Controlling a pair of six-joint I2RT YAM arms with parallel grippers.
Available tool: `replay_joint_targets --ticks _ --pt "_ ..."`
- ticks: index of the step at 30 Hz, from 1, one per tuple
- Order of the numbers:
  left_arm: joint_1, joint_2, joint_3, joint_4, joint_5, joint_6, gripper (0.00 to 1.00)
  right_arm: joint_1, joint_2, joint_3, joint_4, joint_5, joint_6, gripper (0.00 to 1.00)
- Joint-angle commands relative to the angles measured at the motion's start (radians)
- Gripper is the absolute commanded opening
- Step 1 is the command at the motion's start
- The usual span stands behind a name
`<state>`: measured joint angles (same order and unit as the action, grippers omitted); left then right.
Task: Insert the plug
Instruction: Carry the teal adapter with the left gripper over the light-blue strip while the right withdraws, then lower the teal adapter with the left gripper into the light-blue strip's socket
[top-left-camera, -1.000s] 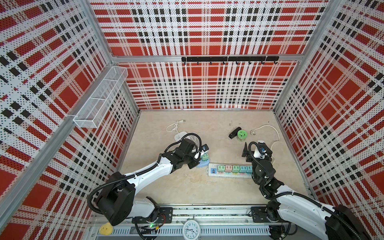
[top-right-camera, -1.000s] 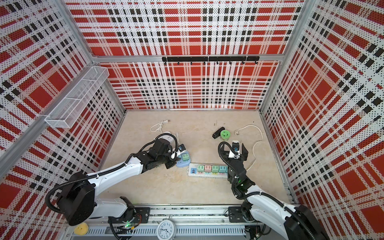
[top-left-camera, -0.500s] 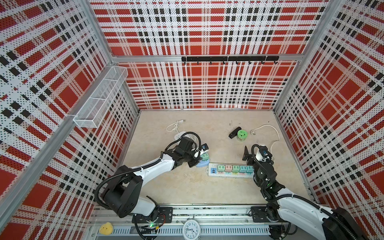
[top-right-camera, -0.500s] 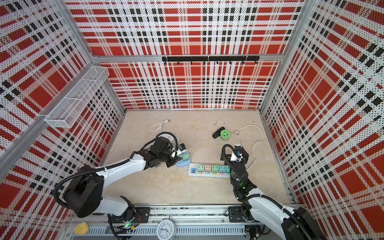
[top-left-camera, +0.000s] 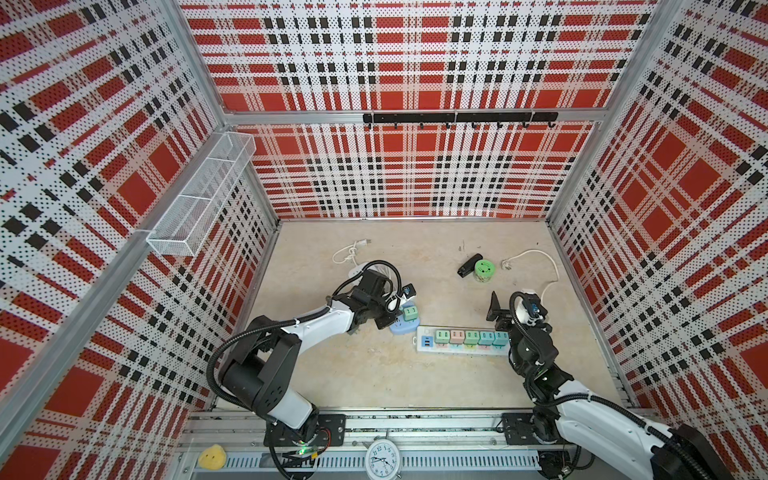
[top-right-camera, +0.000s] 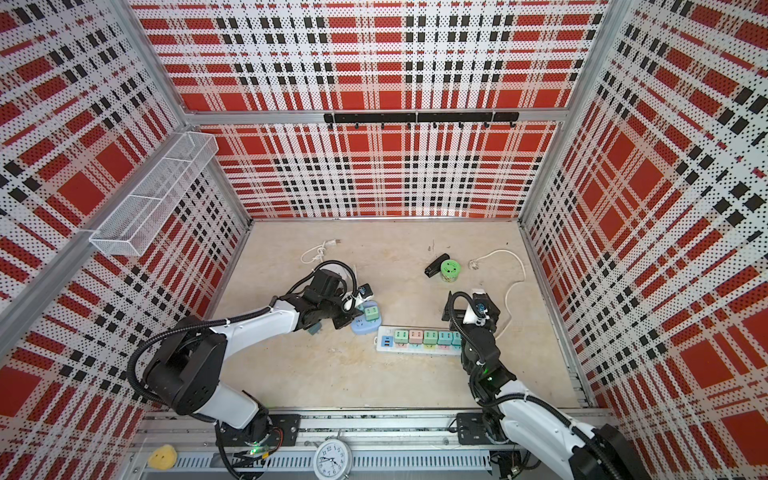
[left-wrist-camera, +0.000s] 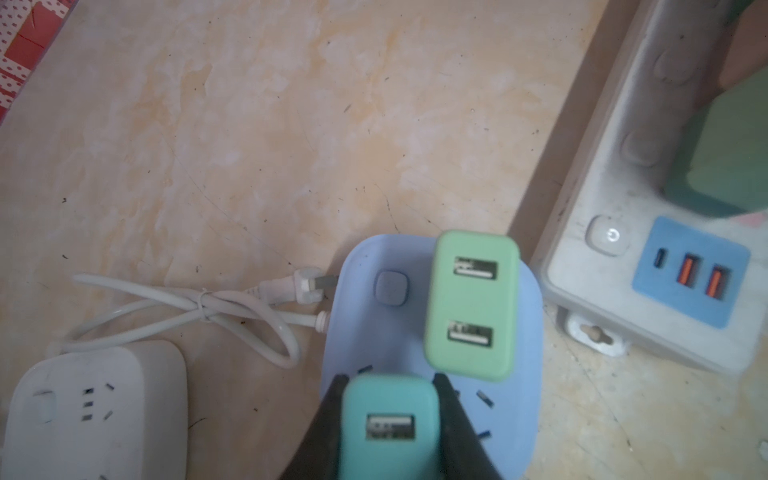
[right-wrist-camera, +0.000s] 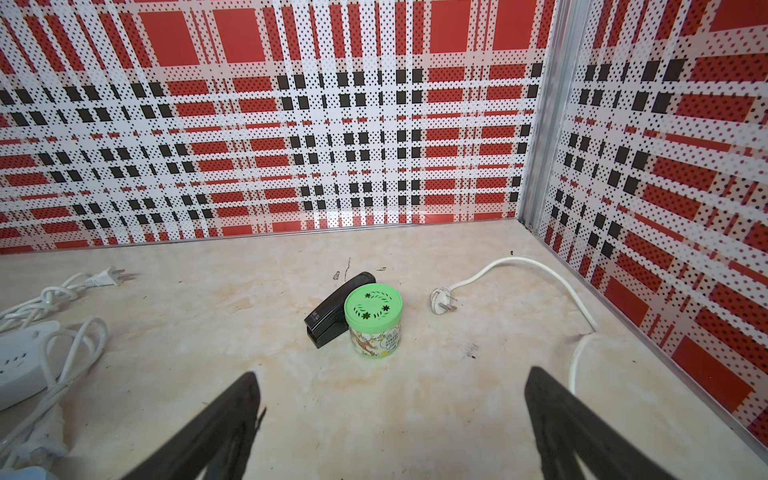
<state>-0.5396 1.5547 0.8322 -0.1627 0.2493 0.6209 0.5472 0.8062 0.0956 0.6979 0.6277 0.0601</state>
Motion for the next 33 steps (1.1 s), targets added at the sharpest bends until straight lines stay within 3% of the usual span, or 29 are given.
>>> replay_joint_targets --ticks 1,8,17,20,25,27,30,33 --pt "0.009 0.007 -0.027 -0.031 0.075 0.079 0.0 -0.007 -0.029 -0.013 0.032 -0.008 0.012 1.0" --pt "0.094 0.042 0.0 -0.122 0.289 0.244 0.0 -0.011 -0.075 -0.029 0.002 -0.013 0.034 1.0" --pt "0.105 0.001 -0.024 -0.07 0.292 0.193 0.0 -0.025 -0.071 -0.037 0.011 -0.031 0.052 1.0" --pt "0.092 -0.031 0.016 -0.079 0.249 0.132 0.0 -0.026 -0.067 -0.036 0.014 -0.034 0.053 1.0" --pt "-0.034 -0.122 0.045 0.009 0.176 -0.006 0.0 -0.03 -0.063 -0.036 0.014 -0.037 0.056 1.0" --pt "-0.09 -0.116 0.06 0.021 0.162 -0.07 0.0 -0.029 -0.064 -0.037 0.013 -0.038 0.056 1.0" --pt "-0.163 -0.059 0.071 0.016 0.018 -0.111 0.0 -0.03 -0.067 -0.037 0.011 -0.039 0.058 0.99" --pt "-0.167 -0.019 0.078 -0.012 -0.014 -0.181 0.0 -0.032 -0.065 -0.036 0.012 -0.045 0.058 1.0"
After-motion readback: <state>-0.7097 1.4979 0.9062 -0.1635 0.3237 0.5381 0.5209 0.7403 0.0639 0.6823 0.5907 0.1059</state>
